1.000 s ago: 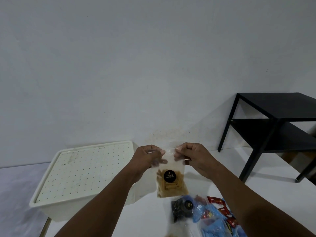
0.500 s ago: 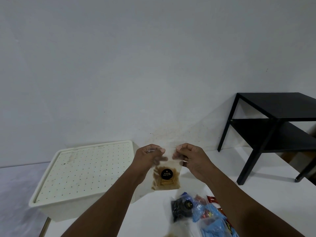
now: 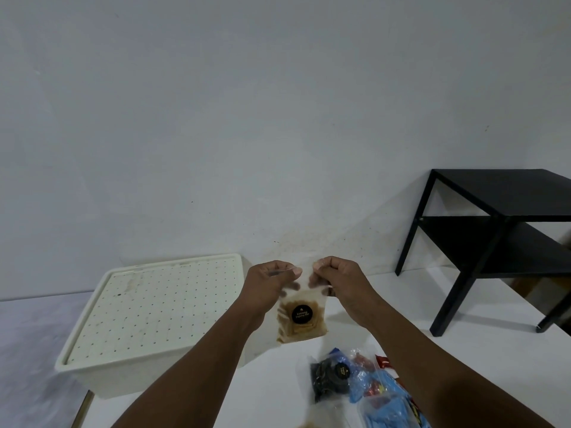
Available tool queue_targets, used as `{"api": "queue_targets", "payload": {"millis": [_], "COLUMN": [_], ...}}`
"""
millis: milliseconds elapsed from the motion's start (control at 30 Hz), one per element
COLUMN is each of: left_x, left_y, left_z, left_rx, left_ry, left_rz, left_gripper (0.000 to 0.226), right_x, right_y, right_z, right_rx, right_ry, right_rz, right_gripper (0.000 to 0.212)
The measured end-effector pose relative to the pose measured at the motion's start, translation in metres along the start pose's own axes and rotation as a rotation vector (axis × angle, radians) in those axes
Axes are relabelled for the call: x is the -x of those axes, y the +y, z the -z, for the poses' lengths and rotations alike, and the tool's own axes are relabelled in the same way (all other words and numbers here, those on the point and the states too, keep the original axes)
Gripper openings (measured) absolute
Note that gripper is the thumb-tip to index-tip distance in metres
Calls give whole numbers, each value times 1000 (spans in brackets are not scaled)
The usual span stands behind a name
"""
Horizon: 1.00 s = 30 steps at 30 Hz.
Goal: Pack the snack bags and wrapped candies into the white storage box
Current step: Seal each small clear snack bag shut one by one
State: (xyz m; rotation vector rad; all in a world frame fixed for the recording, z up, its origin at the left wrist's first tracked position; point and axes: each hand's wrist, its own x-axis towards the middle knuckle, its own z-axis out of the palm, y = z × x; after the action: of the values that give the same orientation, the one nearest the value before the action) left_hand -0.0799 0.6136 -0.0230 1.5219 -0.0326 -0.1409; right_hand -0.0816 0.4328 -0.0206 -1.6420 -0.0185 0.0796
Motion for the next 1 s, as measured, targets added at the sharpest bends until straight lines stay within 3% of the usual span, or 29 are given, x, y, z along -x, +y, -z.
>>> {"api": "queue_targets", "payload": {"millis": [167,300,467,700,1000], "left_x": [0,2,-4,-6,-3], "left_y": [0,-2,-8,-2,-1], "left_z": [4,4,14,16,16], "left_rx": [-45,11,142,100,168], "left_ry": [-18,-3,67,83,43], "left_rz": [-15,-16,15,-20,6], "left_gripper": [18,30,29,7,14], "right_x": [-2,-6,-8,-11,-15], "right_y": [-1,-5,-5,-7,-9], "right_z": [1,-1,2,-6,-3], "right_rx": [71,192,105,71,148], "right_ry": [-57,15,126,22,35], "right_rz": [10,71,77,20,39], "right_gripper": [20,23,27,15,11]}}
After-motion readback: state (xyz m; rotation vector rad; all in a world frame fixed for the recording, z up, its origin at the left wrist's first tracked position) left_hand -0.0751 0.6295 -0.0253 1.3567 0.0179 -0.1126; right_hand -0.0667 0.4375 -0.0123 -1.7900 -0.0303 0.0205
